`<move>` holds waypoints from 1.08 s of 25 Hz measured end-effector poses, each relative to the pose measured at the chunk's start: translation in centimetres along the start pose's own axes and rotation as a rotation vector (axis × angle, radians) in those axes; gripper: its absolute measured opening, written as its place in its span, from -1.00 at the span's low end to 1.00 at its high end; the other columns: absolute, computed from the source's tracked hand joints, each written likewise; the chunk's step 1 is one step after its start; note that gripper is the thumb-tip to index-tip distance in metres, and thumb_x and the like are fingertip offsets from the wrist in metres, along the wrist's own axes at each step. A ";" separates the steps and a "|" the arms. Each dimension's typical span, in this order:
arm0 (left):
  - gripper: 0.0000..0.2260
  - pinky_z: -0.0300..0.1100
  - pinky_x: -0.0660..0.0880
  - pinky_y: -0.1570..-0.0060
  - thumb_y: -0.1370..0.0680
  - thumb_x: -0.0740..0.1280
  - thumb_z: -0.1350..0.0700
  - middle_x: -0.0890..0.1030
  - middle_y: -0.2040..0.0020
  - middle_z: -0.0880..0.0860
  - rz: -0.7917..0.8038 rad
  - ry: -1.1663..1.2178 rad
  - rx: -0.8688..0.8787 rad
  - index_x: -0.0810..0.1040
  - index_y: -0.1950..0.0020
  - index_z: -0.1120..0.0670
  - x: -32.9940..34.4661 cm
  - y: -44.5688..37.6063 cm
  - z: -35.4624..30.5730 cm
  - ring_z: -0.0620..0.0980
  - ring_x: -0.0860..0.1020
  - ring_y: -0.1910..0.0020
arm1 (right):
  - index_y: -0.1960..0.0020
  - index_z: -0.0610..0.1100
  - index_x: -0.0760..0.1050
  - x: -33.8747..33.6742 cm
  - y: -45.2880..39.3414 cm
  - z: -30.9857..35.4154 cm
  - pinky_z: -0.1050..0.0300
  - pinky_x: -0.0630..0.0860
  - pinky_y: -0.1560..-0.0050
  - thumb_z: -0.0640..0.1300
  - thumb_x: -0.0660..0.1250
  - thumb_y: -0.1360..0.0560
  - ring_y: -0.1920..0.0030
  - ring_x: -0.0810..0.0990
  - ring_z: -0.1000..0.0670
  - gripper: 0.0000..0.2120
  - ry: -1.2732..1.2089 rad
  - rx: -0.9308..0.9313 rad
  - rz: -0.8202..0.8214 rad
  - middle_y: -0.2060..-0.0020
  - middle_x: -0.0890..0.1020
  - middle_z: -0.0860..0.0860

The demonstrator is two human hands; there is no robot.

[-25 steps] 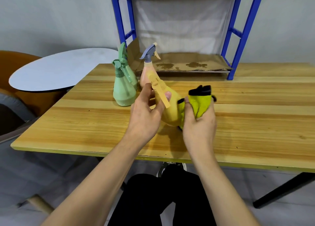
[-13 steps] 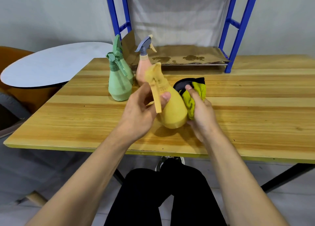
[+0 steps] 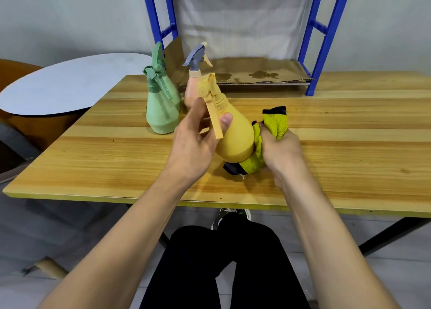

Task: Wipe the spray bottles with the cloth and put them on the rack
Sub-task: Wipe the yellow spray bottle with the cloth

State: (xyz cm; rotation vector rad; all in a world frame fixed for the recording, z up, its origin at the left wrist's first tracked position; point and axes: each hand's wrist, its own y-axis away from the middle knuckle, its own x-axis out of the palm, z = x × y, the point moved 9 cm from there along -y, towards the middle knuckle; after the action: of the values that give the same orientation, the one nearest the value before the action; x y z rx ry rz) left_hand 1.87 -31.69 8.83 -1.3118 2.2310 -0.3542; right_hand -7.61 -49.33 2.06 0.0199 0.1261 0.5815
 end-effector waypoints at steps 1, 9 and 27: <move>-0.79 -0.43 0.49 0.06 -0.64 0.38 0.00 0.65 -0.01 -0.17 -0.003 -0.026 -0.012 0.52 -0.22 0.04 0.0 -0.2 0.5 -0.32 0.61 -0.02 | -0.11 -0.07 0.58 -0.5 0.1 0.5 0.00 0.64 -0.03 0.07 0.40 -0.55 0.05 0.68 -0.06 -0.75 0.049 -0.067 -0.014 0.13 0.68 0.05; -0.72 -0.35 0.55 0.03 -0.57 0.48 0.01 0.70 0.02 -0.23 -0.059 -0.123 -0.106 0.64 -0.27 -0.15 0.3 0.0 2.9 -0.31 0.65 -0.01 | -0.31 0.03 0.52 1.2 2.5 4.4 0.18 0.52 -0.18 -0.02 0.51 -0.46 -0.16 0.54 0.14 -0.55 0.086 -0.537 0.071 -0.16 0.55 0.06; -0.64 -0.05 0.54 -0.01 -0.56 0.43 -0.14 0.63 -0.13 -0.15 -0.107 -0.364 -0.050 0.45 -0.30 -0.11 0.2 0.9 2.2 -0.08 0.59 -0.03 | -0.33 -0.03 0.49 1.0 3.5 5.4 0.27 0.55 -0.04 -0.07 0.55 -0.44 -0.09 0.60 0.12 -0.51 0.046 -0.573 -0.036 -0.12 0.62 0.01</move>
State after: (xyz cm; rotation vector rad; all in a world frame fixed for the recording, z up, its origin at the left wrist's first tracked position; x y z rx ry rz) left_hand 2.40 -31.28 6.49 -1.3997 1.8823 -0.0870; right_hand -8.01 -45.77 7.54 -0.5506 0.0013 0.5656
